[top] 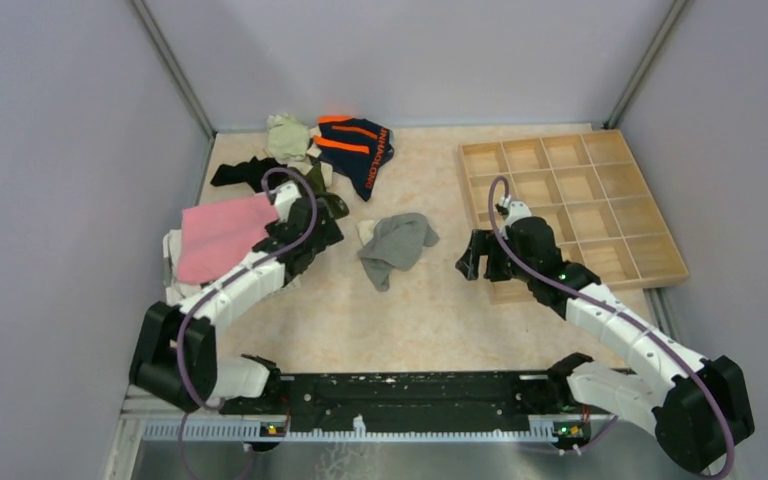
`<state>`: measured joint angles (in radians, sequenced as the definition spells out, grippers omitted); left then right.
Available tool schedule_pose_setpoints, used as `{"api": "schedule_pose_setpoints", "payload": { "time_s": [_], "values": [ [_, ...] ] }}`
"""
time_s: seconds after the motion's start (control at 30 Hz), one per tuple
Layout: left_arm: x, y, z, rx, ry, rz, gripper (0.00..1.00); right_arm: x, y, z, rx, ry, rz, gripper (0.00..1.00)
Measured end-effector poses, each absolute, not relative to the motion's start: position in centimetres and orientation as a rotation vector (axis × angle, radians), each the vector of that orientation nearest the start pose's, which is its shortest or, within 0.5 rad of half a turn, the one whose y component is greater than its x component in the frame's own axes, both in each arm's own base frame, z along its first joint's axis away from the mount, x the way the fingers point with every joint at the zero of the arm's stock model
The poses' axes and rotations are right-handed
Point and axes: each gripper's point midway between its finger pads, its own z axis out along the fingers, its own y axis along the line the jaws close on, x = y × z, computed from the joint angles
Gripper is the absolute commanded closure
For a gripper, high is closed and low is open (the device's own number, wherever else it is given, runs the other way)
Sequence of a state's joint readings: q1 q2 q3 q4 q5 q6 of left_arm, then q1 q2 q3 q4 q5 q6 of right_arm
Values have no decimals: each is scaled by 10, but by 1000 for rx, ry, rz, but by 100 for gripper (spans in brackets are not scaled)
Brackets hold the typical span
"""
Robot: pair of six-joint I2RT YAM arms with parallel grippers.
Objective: Roll the underwear
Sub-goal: Flatten out the underwear at the center of the board.
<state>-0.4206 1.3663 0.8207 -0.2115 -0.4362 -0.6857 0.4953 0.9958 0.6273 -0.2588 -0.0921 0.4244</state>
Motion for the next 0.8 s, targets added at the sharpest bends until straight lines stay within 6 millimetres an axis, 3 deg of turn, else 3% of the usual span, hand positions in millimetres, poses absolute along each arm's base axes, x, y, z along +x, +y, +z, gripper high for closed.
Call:
{"api": "schedule_pose_setpoints", "payload": {
  "time_s": [0.17,0.27,0.43,0.6,0.8],
  "values": [
    [312,-53,108,-672,2113,-30,1,253,172,126,-117,2263,593,19],
    [295,-37,113,-702,2076,-10,1,253,177,121,-121,2283,618,19],
    [294,-50,144,-620,2014,-149,1,253,199,98,-170,2376,639,19],
    [295,-67,164,-527,1981,-272,1,261,252,91,-320,2413,668,19],
    [285,-74,171,-493,1989,-332,1,278,320,92,-651,2281,572,23]
  ]
}}
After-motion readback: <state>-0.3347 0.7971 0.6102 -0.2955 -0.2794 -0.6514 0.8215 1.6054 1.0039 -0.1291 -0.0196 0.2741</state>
